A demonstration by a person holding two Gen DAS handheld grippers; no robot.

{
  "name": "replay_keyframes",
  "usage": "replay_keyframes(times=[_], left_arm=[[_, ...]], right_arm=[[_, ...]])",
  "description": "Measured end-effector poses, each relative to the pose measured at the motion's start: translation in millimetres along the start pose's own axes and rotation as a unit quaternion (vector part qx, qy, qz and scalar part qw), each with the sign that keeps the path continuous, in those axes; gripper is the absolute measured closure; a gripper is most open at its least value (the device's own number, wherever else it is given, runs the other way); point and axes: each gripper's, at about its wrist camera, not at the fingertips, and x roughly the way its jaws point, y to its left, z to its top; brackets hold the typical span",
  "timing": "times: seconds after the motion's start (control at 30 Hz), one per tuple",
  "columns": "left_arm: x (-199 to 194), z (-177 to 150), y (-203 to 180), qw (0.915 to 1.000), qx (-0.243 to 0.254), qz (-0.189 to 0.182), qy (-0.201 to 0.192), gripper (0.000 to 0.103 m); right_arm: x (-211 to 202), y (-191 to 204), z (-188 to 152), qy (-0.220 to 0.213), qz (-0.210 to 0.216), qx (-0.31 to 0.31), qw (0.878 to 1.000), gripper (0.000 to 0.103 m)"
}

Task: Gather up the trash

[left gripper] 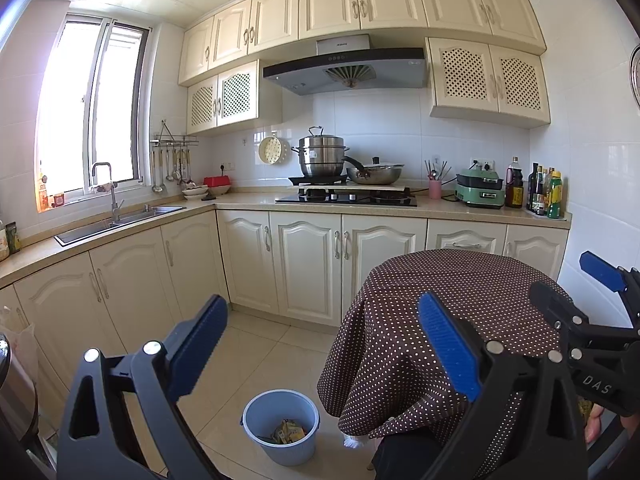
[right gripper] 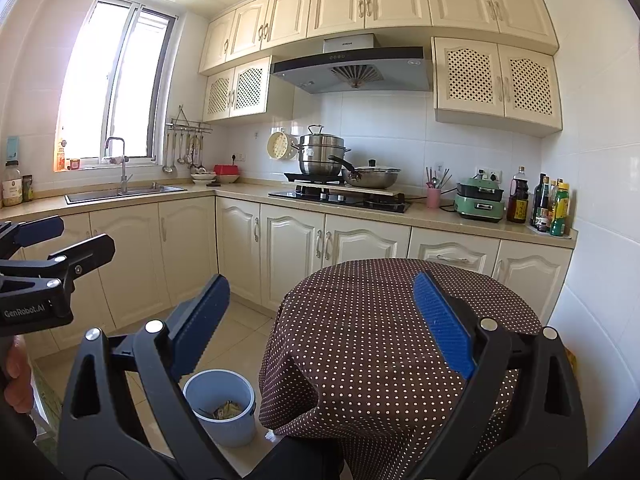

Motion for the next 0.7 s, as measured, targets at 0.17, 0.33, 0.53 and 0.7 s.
replay_keyframes(times=[0.17, 0.33, 0.53, 0.7], left_arm=[[0.4, 0.6, 0.3, 1.0000, 0.000, 0.000, 0.000, 0.008], [0.4, 1.2, 0.1, 1.0000, 0.000, 0.000, 0.000, 0.008], [1.6, 1.3, 1.6, 1.0000, 0.000, 0.000, 0.002, 0.008], [3.2, 0.2, 3.3, 1.0000, 0.000, 0.000, 0.004, 0.008]], right_arm=[[-0.1, -0.9, -1.0, 0.000, 0.000, 0.000, 1.000, 0.011], [1.9, -0.7, 0.9, 0.001, 0.001, 0.000, 1.000, 0.011], [4.0, -2.4, -1.0, 0.004, 0.004, -0.001, 1.000, 0.011], [6.7, -3.4, -0.3, 0.005, 0.006, -0.002, 1.000, 0.011]])
